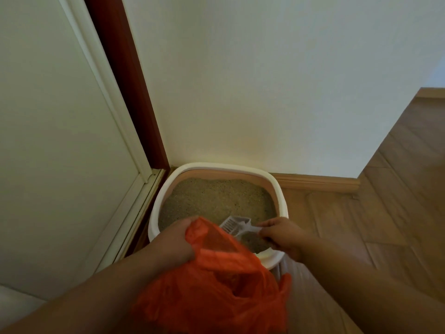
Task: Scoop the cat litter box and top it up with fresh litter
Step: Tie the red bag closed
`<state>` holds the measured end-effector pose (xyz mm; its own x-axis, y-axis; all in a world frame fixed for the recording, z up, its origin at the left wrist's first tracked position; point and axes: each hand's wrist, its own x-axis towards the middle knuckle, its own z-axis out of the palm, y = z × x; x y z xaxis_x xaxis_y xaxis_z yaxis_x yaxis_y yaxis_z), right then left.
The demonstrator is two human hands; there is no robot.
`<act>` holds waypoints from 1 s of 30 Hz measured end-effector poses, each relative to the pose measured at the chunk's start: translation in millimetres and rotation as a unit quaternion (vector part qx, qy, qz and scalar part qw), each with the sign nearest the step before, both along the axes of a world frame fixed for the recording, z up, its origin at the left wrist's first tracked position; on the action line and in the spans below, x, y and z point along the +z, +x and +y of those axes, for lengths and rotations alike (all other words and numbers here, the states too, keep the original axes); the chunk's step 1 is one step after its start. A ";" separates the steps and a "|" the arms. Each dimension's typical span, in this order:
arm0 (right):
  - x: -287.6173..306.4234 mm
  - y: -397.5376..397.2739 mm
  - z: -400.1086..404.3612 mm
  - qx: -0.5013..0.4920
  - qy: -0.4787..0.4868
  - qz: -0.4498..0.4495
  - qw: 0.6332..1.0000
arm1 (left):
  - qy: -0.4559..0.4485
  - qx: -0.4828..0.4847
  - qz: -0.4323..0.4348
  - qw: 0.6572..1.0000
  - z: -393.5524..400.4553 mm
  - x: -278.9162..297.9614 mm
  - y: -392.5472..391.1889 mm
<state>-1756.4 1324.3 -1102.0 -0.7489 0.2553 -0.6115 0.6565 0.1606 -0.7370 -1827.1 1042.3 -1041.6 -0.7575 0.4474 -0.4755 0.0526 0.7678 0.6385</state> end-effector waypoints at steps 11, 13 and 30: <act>108.8 5.6 -36.9 0.065 0.049 0.044 0.996 | 0.013 -0.062 0.091 0.994 42.5 79.5 7.0; 129.6 16.3 -40.3 0.012 0.046 0.058 0.997 | 0.035 -0.048 0.105 0.993 46.5 92.9 9.7; 159.2 49.4 -69.1 0.140 0.152 0.057 0.977 | 0.166 0.032 0.113 0.979 29.5 131.0 40.0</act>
<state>-1707.1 1255.2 -942.8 -0.8741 0.1873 -0.4483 0.4721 0.5453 -0.6926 -1787.1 1071.8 -910.6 -0.8578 0.4976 -0.1285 0.1807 0.5262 0.8309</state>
